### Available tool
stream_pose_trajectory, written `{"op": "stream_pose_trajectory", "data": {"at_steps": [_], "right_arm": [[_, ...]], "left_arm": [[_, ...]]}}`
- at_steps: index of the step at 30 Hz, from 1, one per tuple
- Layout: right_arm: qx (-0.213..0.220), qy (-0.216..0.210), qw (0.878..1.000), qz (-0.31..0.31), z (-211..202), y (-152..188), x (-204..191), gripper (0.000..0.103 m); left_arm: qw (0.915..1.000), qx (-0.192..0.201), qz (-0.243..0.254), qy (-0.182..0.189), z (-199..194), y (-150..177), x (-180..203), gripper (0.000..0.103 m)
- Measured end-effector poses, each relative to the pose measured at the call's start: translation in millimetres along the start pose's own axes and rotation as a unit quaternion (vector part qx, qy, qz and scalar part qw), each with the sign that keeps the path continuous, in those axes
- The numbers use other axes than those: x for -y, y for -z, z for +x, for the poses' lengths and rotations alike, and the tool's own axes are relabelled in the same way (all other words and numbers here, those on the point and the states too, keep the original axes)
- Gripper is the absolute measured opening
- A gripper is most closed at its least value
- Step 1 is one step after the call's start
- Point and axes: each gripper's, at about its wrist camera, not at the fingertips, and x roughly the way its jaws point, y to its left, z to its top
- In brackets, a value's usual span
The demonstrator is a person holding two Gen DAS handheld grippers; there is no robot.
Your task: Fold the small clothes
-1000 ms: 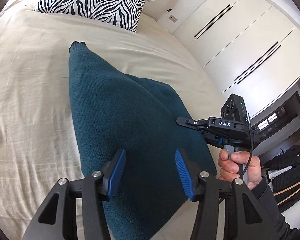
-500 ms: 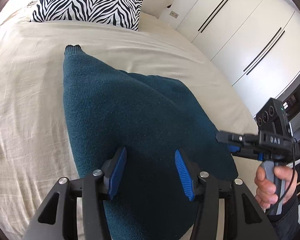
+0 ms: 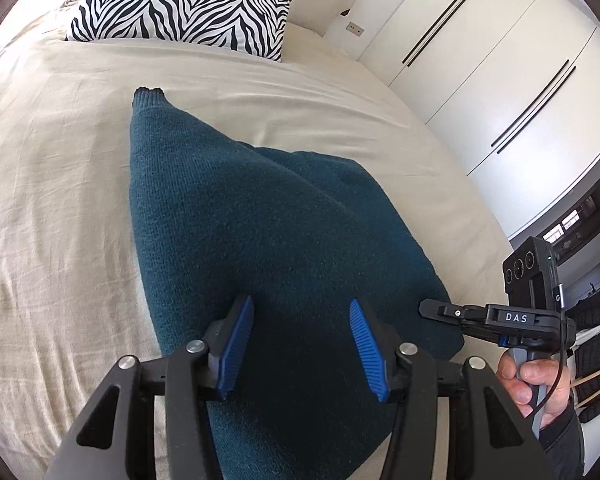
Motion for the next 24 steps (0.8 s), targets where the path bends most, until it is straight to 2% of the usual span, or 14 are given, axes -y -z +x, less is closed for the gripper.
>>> {"op": "stream_pose_trajectory", "data": {"at_steps": [6, 9, 12, 13, 15, 18, 23, 24], "right_arm": [[-0.003, -0.051, 0.999, 0.020, 3, 6, 23, 0.007], [0.004, -0.029, 0.999, 0.020, -12, 7, 18, 0.012], [0.055, 0.025, 0.998, -0.009, -45, -3, 2, 0.013], [0.070, 0.022, 0.997, -0.013, -52, -12, -6, 0.013], [0.070, -0.010, 0.997, -0.031, -51, -34, -26, 0.014], [0.048, -0.044, 0.996, -0.061, -22, -65, -66, 0.014], [-0.034, -0.107, 0.994, -0.011, 71, -109, -91, 0.014], [-0.044, -0.094, 0.995, -0.004, 88, -112, -93, 0.014]], "left_arm": [[0.9996, 0.021, 0.013, -0.011, -1, -28, 3, 0.053], [0.9996, 0.007, 0.003, -0.027, 19, -52, -12, 0.053], [0.9994, -0.019, -0.012, -0.025, 43, -61, -26, 0.050], [0.9994, -0.022, -0.016, -0.021, 48, -62, -28, 0.050], [0.9992, -0.026, -0.026, -0.016, 52, -62, -31, 0.049], [0.9987, -0.037, -0.030, -0.018, 56, -62, -33, 0.047], [0.9979, -0.041, -0.049, -0.013, 59, -61, -40, 0.041], [0.9975, -0.043, -0.055, -0.010, 59, -62, -42, 0.039]]}}
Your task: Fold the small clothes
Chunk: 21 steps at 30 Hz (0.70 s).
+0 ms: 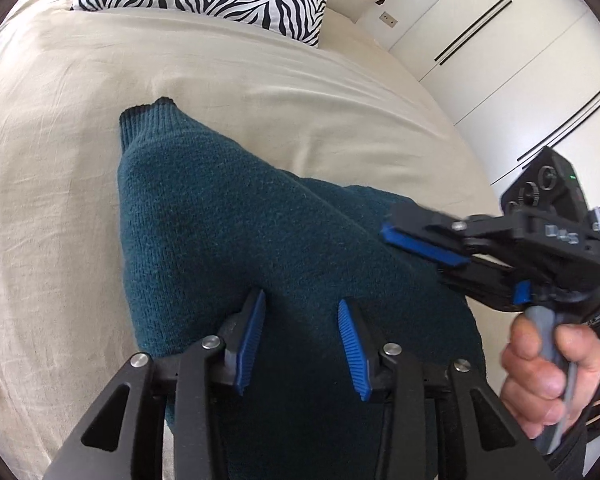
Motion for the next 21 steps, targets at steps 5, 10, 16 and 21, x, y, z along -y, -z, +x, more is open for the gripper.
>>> {"op": "stream_pose_trajectory", "data": {"at_steps": [5, 10, 16, 21], "right_arm": [[0.011, 0.060, 0.998, 0.002, 32, -13, 28, 0.000], [0.051, 0.074, 0.996, -0.012, 14, -10, 25, 0.003], [0.044, 0.027, 0.997, -0.056, -15, 36, 1, 0.006], [0.039, 0.041, 0.997, -0.046, -14, 51, 41, 0.000]], "left_arm": [[1.0000, -0.004, 0.003, 0.000, 3, 0, -1, 0.035], [0.9999, -0.007, -0.004, 0.008, 2, -1, -4, 0.034], [0.9999, -0.005, -0.004, 0.009, 0, 0, -6, 0.034], [1.0000, 0.002, 0.003, 0.001, -4, 3, -2, 0.032]]}}
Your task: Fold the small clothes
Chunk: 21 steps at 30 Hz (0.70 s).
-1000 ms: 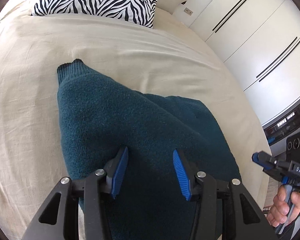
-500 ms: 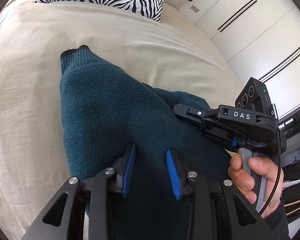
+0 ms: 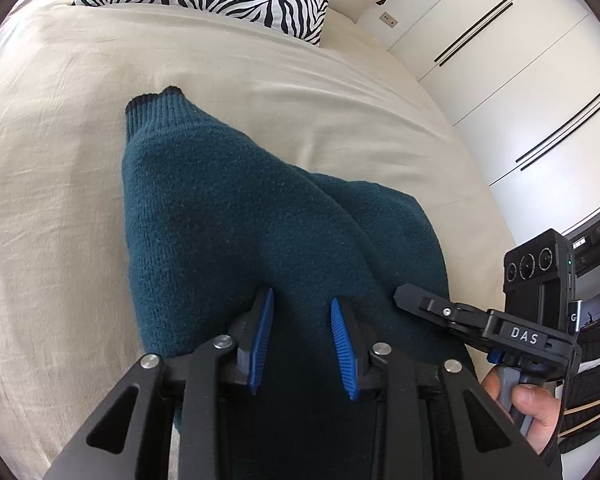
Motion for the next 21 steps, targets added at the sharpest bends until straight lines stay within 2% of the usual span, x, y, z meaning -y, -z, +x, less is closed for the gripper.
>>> {"op": "stream_pose_trajectory", "data": {"at_steps": [3, 5, 7, 9, 10, 12, 13, 15, 16, 19, 21], "right_arm": [[0.016, 0.013, 1.000, -0.002, -27, 8, -14, 0.005], [0.024, -0.015, 0.999, -0.018, -47, 21, -27, 0.005], [0.029, -0.030, 0.999, -0.033, -66, 42, -36, 0.006], [0.015, -0.041, 0.998, -0.038, -70, 60, -35, 0.006], [0.006, -0.035, 0.999, -0.040, -67, 69, -31, 0.006], [-0.008, 0.010, 1.000, -0.025, -58, 80, -4, 0.005], [-0.008, 0.000, 1.000, -0.004, -55, 83, 14, 0.000], [0.016, -0.047, 0.998, 0.034, -61, 87, 42, 0.000], [0.026, -0.048, 0.997, 0.052, -68, 88, 47, 0.000], [0.044, -0.031, 0.998, 0.041, -90, 94, 34, 0.006], [0.044, -0.039, 0.998, 0.023, -100, 103, 22, 0.006]], "left_arm": [[0.9996, 0.014, 0.009, -0.023, -20, 8, 7, 0.027], [0.9986, 0.035, 0.014, -0.037, -43, 24, 15, 0.027], [0.9977, 0.058, 0.014, -0.034, -67, 48, 20, 0.027], [0.9965, 0.068, 0.025, -0.041, -79, 77, 26, 0.029], [0.9963, 0.066, 0.030, -0.046, -78, 90, 29, 0.029], [0.9967, 0.042, 0.041, -0.056, -62, 108, 32, 0.030], [0.9973, 0.032, 0.037, -0.055, -52, 115, 31, 0.030], [0.9951, 0.042, 0.053, -0.072, -46, 122, 36, 0.029], [0.9941, 0.043, 0.059, -0.079, -48, 122, 40, 0.030], [0.9936, 0.049, 0.061, -0.081, -59, 121, 44, 0.030], [0.9924, 0.055, 0.064, -0.090, -65, 127, 46, 0.031]]}}
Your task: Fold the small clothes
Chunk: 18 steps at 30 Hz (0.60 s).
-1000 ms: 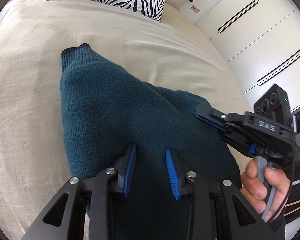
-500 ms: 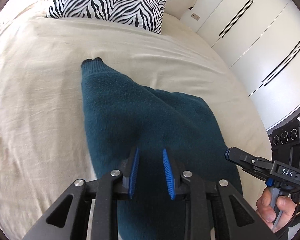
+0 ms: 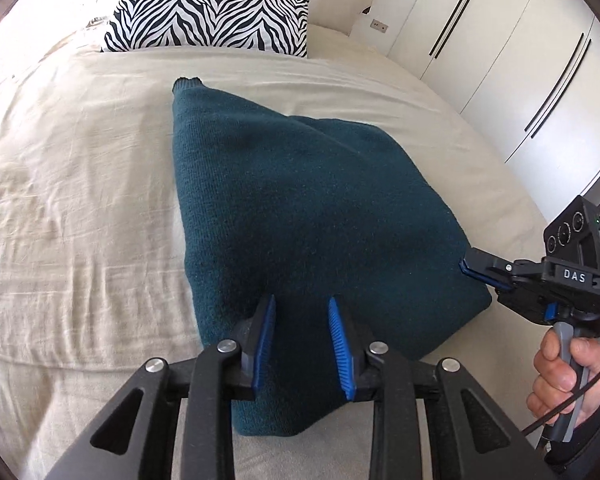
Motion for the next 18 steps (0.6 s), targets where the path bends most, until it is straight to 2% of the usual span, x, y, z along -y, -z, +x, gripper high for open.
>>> {"op": "stream_pose_trajectory", "data": {"at_steps": [3, 5, 6, 8, 10, 11, 12, 13, 14, 15, 16, 18], "right_arm": [[-0.011, 0.001, 1.000, -0.014, 0, 15, -4, 0.006], [-0.032, 0.030, 0.999, -0.010, 12, 22, 12, 0.003], [-0.031, 0.016, 0.999, 0.002, 13, 25, 22, 0.002], [-0.023, 0.003, 1.000, 0.021, 9, 23, 26, 0.004], [-0.006, 0.022, 1.000, -0.003, -2, 18, 11, 0.008], [0.002, 0.021, 1.000, -0.014, -10, 14, 4, 0.011], [0.012, 0.018, 0.999, -0.024, -19, 8, -2, 0.015], [0.023, 0.022, 0.999, -0.033, -25, 2, -9, 0.031], [0.036, 0.031, 0.998, -0.039, -32, -5, -13, 0.058], [0.052, 0.041, 0.997, -0.042, -39, -14, -15, 0.071], [0.069, 0.052, 0.995, -0.043, -42, -21, -16, 0.078], [0.064, 0.057, 0.996, -0.039, -34, -41, -14, 0.078]], "left_arm": [[0.9995, 0.003, 0.023, -0.019, 2, 18, 10, 0.035], [0.9990, 0.000, 0.037, -0.027, 11, 25, 14, 0.038], [0.9988, 0.003, 0.039, -0.028, 13, 24, 15, 0.038], [0.9994, -0.001, 0.030, -0.018, 7, 21, 11, 0.038], [0.9999, 0.010, 0.008, 0.003, -6, 12, 4, 0.040], [0.9998, 0.021, 0.000, 0.006, -15, 8, 1, 0.046], [0.9992, 0.038, -0.006, 0.005, -25, 5, -3, 0.056], [0.9983, 0.056, -0.013, 0.001, -33, 1, -8, 0.063], [0.9972, 0.071, -0.023, -0.001, -38, -4, -16, 0.071], [0.9965, 0.077, -0.033, -0.003, -39, -9, -24, 0.073], [0.9964, 0.071, -0.044, -0.006, -34, -15, -34, 0.073], [0.9956, 0.051, -0.079, 0.007, -23, -24, -54, 0.073]]}}
